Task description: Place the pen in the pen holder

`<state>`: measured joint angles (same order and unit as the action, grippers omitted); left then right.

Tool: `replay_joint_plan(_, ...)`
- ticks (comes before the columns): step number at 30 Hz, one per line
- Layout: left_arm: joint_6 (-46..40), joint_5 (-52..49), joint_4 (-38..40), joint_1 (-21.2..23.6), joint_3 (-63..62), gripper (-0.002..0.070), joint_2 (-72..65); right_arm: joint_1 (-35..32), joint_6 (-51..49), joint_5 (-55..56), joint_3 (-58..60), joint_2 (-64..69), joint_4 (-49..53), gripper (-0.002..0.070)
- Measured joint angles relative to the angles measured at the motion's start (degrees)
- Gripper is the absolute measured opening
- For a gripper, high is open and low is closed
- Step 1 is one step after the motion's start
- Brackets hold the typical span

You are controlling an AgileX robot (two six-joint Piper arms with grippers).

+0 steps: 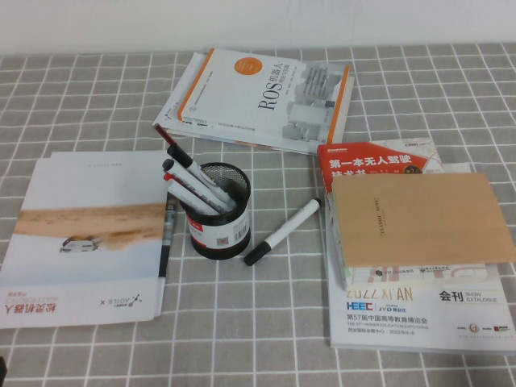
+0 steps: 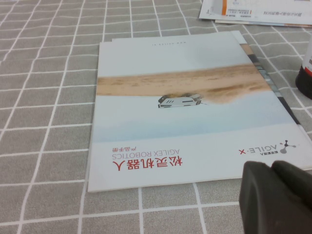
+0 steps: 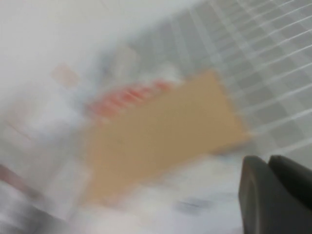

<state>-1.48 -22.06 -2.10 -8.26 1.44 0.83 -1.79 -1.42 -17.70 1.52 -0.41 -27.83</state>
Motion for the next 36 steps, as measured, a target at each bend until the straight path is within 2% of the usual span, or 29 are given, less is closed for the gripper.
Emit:
replay_joint_plan(5, 0.0, 0.0, 0.0, 0.0, 0.0, -0.0003, 0.0, 0.0, -0.2, 3.3, 0.0, 0.0, -34.9, -0.0013)
replay_joint_plan(8, 0.0, 0.0, 0.0, 0.0, 0.0, -0.0003, 0.0, 0.0, 0.1, 6.2, 0.0, 0.0, -44.8, -0.0013)
replay_joint_plan(12, 0.0, 0.0, 0.0, 0.0, 0.0, -0.0003, 0.0, 0.0, 3.8, 6.8, 0.0, 0.0, -46.4, -0.0013)
replay_joint_plan(16, 0.0, 0.0, 0.0, 0.0, 0.0, -0.0003, 0.0, 0.0, 7.2, 1.0, 0.0, 0.0, -46.3, -0.0013)
replay_joint_plan(18, 0.0, 0.0, 0.0, 0.0, 0.0, -0.0003, 0.0, 0.0, 12.8, -1.7, 0.0, 0.0, -47.5, -0.0013)
replay_joint_plan(21, 0.0, 0.0, 0.0, 0.0, 0.0, -0.0003, 0.0, 0.0, 26.6, -6.7, -1.1, 0.0, -51.0, -0.0013)
replay_joint_plan(24, 0.0, 0.0, 0.0, 0.0, 0.0, -0.0003, 0.0, 0.0, 32.9, -9.0, -7.1, 1.5, -49.2, -0.0013)
replay_joint_plan(30, 0.0, 0.0, 0.0, 0.0, 0.0, -0.0003, 0.0, 0.1, 34.6, -20.4, -25.2, 20.3, -31.8, -0.0013)
replay_joint_plan(36, 0.0, 0.0, 0.0, 0.0, 0.0, -0.0003, 0.0, 0.1, 35.1, -34.8, -42.6, 42.2, -24.5, -0.0013)
